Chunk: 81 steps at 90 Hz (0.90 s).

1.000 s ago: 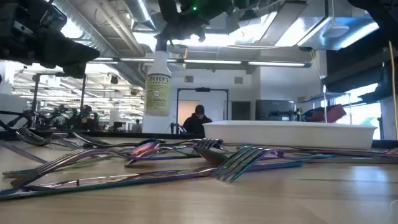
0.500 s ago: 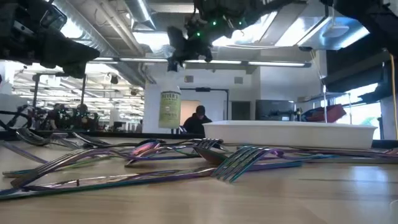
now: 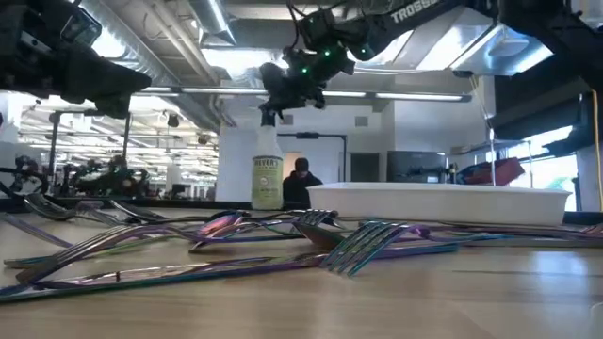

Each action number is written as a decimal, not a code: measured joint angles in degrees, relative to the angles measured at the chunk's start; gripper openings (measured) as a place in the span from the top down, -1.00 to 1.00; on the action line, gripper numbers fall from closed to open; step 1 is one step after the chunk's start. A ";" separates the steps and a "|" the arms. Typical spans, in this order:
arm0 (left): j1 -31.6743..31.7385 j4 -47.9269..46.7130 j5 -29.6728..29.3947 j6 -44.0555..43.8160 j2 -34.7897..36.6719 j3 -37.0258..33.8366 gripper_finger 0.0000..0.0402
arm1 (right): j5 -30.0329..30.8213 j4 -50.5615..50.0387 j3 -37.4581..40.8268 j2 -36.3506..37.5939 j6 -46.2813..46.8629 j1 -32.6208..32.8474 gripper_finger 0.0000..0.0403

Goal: Sort silverware
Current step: Move the white spray bottle to the top center of the table

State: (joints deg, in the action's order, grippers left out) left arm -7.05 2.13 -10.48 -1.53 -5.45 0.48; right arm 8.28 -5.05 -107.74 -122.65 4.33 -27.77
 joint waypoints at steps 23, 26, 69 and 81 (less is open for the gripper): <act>0.00 0.02 0.00 -0.02 0.02 0.01 1.00 | -0.90 -0.78 -0.08 -0.53 -0.39 0.00 0.66; 0.02 0.02 0.00 -0.02 0.02 -0.01 1.00 | -1.34 -0.80 -0.12 -0.53 -0.41 0.00 0.66; 0.00 0.02 0.00 0.01 0.02 -0.01 1.00 | -1.86 -4.33 0.07 -0.53 -0.23 0.07 0.20; 0.01 0.01 0.00 -0.02 0.00 0.00 1.00 | 0.28 -6.38 0.09 -0.10 -0.73 0.11 0.08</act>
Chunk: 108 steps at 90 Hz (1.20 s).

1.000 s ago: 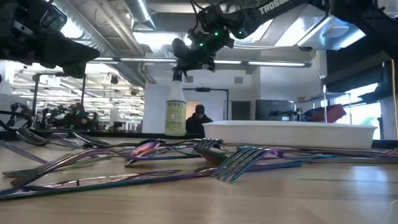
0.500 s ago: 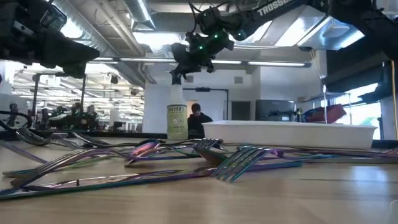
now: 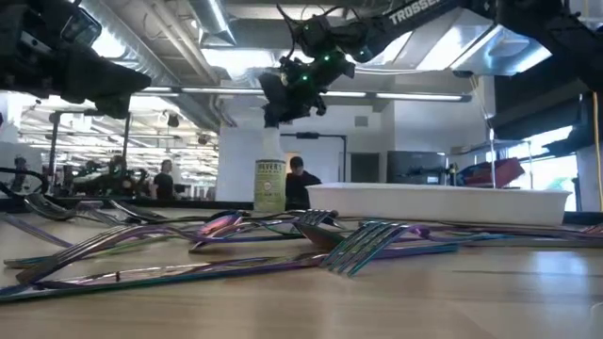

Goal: Sort silverware
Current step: Move the white spray bottle to the top center of the table, then put the blue fork on the white silverware tray

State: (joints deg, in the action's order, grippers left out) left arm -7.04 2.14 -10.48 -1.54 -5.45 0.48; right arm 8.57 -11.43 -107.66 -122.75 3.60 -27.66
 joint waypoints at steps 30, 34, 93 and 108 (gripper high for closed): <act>0.01 -0.01 0.02 0.00 0.02 -0.01 1.00 | 0.38 -0.72 0.00 4.50 -1.06 0.64 -0.03; 0.00 0.00 0.00 0.01 0.00 -0.01 1.00 | 0.45 -1.63 0.00 5.46 -1.08 0.70 -0.03; 0.01 0.00 0.00 0.01 0.01 0.01 1.00 | 5.10 6.64 34.86 38.23 -2.79 14.10 0.19; -0.01 -0.01 0.00 0.00 0.02 -0.01 1.00 | 4.12 18.52 54.37 51.83 5.64 18.23 0.24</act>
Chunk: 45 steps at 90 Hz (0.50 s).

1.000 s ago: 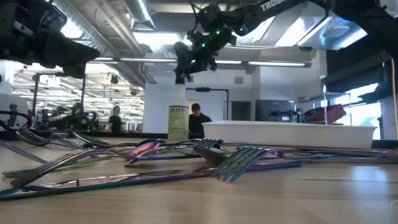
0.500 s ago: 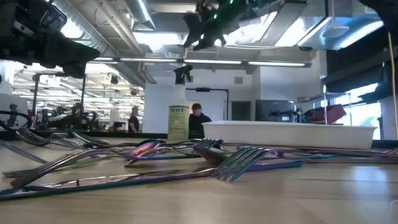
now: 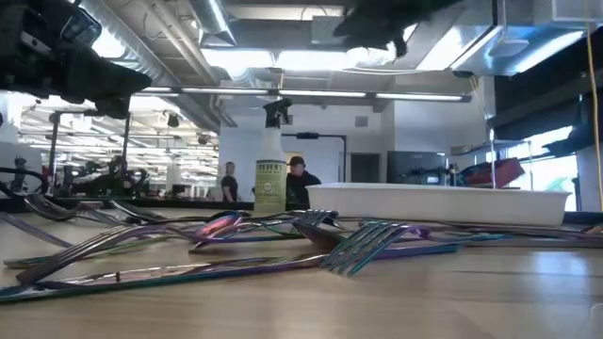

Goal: Sort silverware
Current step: Put the blue fork on the white silverware tray

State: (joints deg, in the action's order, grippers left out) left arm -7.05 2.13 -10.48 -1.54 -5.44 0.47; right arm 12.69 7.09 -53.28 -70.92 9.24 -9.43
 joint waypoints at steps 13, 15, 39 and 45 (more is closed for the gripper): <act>0.02 0.00 0.02 0.02 0.00 0.01 1.00 | -6.25 -1.72 8.53 6.38 3.44 5.54 0.25; 0.00 0.00 0.00 0.00 -0.02 0.02 1.00 | -8.10 -2.36 9.42 6.89 3.95 6.49 0.25; 0.01 0.01 0.00 0.01 0.01 0.01 1.00 | -24.59 -9.77 11.57 5.00 14.67 15.82 0.25; 0.02 0.02 0.02 0.00 -0.02 0.00 1.00 | -29.29 -11.57 11.57 4.44 19.81 17.28 0.25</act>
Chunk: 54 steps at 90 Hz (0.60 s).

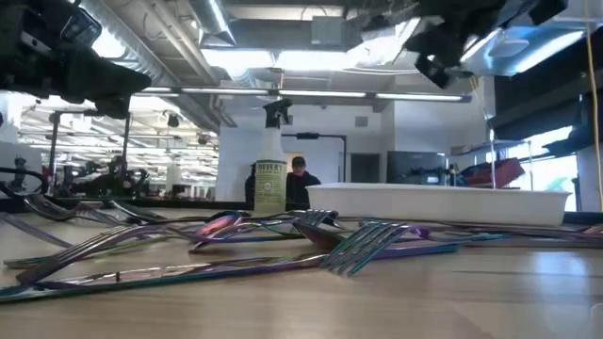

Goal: Sort silverware
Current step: Put the blue fork on the white silverware tray

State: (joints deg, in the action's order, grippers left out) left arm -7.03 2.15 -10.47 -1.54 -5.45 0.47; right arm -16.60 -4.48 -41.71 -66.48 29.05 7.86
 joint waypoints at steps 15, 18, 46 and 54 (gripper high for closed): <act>-0.02 -0.02 -0.02 0.00 0.02 0.00 1.00 | 0.80 -6.91 0.00 -0.11 5.79 6.13 0.25; 0.01 0.00 -0.02 0.00 0.00 0.02 1.00 | 2.51 -7.57 0.00 -0.15 4.83 7.99 0.25; 0.01 0.01 -0.01 0.00 0.02 0.02 1.00 | 11.67 -5.93 -0.02 -5.21 -10.56 14.29 0.25; 0.00 0.00 -0.02 0.00 0.02 0.02 1.00 | 11.63 -3.60 -0.02 -8.22 -16.65 13.82 0.25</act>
State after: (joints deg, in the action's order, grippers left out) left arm -7.03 2.15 -10.48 -1.54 -5.43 0.49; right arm -4.97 -8.07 -41.74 -74.70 12.40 21.68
